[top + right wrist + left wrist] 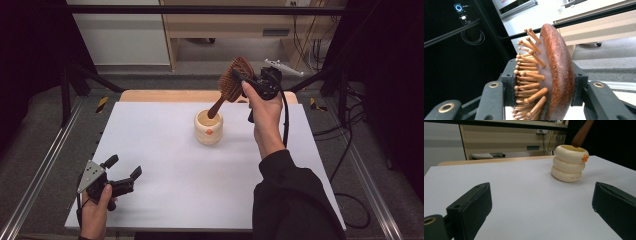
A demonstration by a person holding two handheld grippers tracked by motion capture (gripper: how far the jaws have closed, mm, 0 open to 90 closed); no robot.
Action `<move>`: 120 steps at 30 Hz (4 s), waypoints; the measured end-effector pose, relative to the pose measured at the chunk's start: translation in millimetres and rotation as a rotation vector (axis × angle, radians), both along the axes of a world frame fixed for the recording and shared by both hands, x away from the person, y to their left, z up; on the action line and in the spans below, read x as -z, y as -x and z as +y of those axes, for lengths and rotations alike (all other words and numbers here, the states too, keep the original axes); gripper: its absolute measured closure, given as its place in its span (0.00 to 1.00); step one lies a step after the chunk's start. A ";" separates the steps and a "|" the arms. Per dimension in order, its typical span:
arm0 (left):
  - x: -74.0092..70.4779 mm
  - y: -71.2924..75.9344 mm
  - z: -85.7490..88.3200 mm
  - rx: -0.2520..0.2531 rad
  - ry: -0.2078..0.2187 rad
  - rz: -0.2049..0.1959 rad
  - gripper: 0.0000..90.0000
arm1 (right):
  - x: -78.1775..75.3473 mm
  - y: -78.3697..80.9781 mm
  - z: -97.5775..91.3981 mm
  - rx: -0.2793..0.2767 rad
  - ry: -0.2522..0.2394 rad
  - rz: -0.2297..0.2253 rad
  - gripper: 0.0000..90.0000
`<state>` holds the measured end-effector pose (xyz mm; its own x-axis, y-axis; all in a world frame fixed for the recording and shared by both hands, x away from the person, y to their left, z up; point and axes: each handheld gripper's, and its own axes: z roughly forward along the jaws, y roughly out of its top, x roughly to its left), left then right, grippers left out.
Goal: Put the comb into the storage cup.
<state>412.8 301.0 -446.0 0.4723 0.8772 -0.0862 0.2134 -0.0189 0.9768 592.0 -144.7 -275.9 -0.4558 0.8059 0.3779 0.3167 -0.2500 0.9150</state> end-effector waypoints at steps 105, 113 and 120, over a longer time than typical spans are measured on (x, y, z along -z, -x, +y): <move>-0.1 -0.9 1.6 -0.005 0.009 0.003 0.02 | 72.8 -19.3 23.5 -0.019 0.002 0.128 0.58; -0.2 -0.9 0.9 -0.003 0.004 0.004 0.02 | 74.2 -19.8 24.7 -0.019 0.000 0.133 0.58; 0.0 -1.0 1.3 -0.005 0.006 0.006 0.02 | 75.0 -20.2 25.1 -0.021 0.004 0.131 0.58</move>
